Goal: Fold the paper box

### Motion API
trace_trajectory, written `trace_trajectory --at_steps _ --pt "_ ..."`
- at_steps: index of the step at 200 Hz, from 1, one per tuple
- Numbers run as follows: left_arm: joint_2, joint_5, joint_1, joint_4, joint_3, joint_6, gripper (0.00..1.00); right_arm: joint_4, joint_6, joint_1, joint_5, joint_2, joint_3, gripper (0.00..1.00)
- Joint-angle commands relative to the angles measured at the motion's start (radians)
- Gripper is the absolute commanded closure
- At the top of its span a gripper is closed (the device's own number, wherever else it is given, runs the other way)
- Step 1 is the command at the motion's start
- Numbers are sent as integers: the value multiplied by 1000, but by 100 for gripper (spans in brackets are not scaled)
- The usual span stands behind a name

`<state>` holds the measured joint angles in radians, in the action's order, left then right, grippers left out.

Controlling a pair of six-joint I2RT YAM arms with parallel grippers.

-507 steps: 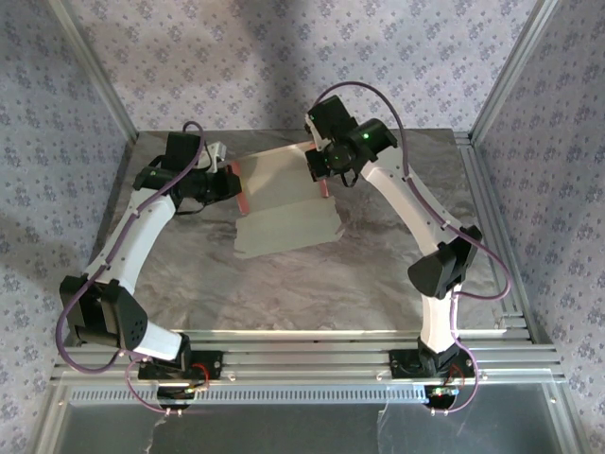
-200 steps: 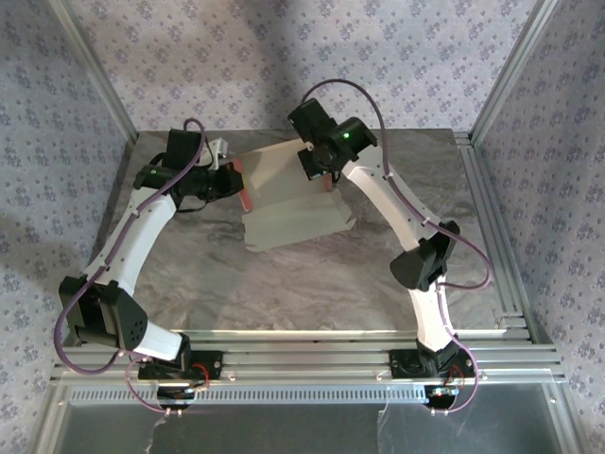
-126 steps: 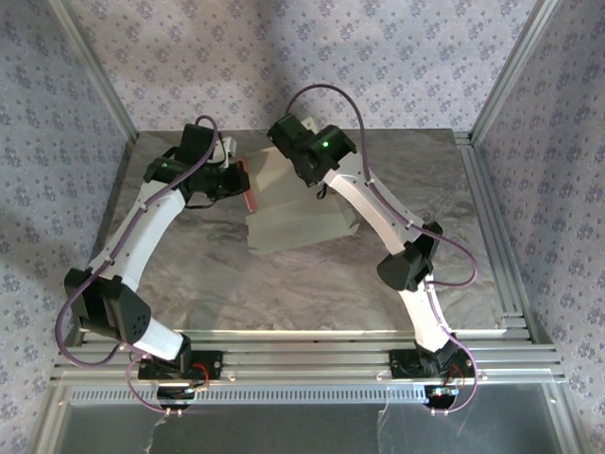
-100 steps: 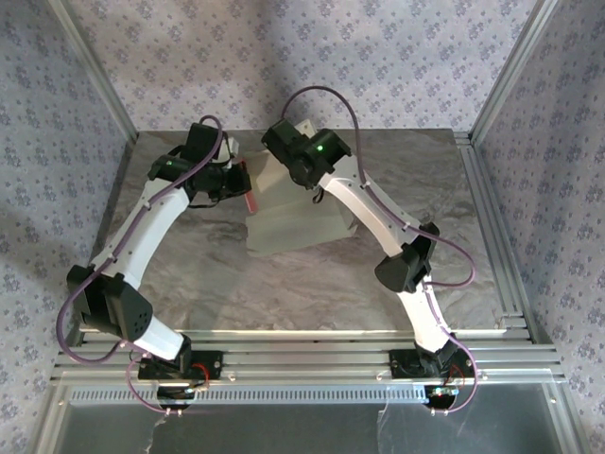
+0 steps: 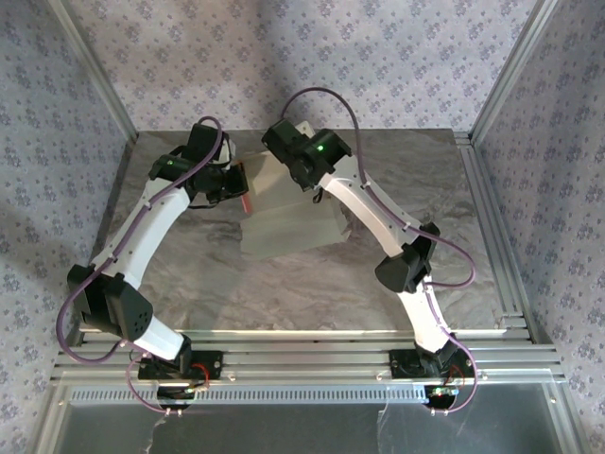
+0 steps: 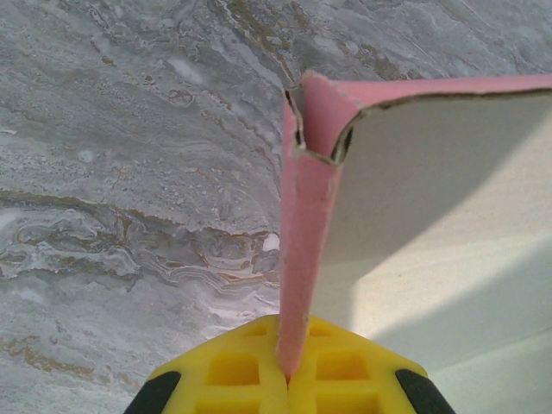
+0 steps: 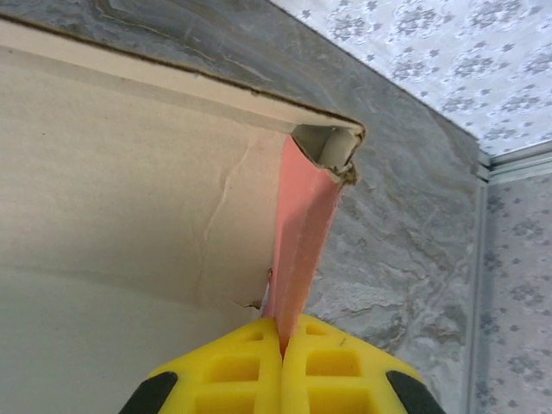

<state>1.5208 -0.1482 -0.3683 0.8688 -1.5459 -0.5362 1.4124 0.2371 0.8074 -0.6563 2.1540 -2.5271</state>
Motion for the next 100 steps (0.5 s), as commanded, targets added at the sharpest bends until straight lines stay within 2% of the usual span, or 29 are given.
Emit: trace_trajectory --at_steps 1,17,33,100 --pt "-27 -10 -1 -21 -13 -20 100 18 25 -31 146 -54 8 100" --pt "-27 -14 2 -25 -12 -23 100 -7 42 -49 206 -83 43 100" --pt "-28 -26 6 -33 -7 -29 100 -34 55 -67 259 -108 79 96" --pt "-26 -36 16 -34 -3 -28 100 -91 89 -125 403 -176 137 72"
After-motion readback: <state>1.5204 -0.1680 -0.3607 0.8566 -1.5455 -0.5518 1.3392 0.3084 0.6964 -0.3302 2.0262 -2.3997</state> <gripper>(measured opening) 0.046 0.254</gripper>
